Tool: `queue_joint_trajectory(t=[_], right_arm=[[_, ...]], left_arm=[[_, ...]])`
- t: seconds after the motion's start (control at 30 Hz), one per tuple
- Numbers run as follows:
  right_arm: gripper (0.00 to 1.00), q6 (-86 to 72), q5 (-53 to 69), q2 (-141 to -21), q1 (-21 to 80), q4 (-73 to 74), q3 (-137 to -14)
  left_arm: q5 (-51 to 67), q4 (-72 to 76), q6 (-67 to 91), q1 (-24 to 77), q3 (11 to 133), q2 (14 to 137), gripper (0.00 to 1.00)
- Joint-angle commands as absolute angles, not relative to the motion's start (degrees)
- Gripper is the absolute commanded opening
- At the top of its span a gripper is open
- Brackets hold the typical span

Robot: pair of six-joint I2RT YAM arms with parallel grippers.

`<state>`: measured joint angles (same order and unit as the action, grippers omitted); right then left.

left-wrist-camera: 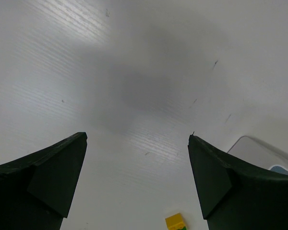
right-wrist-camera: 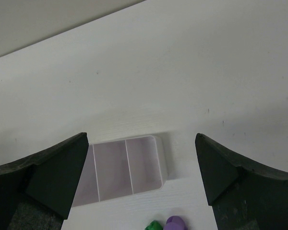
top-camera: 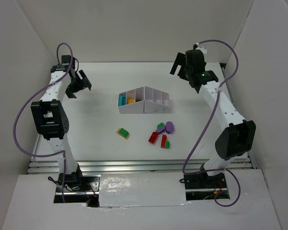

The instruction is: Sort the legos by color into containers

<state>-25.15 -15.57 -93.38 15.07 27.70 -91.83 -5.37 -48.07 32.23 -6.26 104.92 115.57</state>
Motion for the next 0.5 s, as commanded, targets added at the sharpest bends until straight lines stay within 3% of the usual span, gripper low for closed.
queue_joint_trajectory(t=[0.0, 0.47], right_arm=[[1.0, -25.31, -13.89, -87.64, 15.73, 28.65, -93.87], [1.0, -25.04, -13.89, -75.34, 21.71, 35.67, -92.2]], left_arm=[[-2.03, -50.63, 34.54, -6.24, 107.14, 109.61, 1.0], [-6.5, -47.46, 29.62, -0.44, 88.25, 86.42, 1.0]])
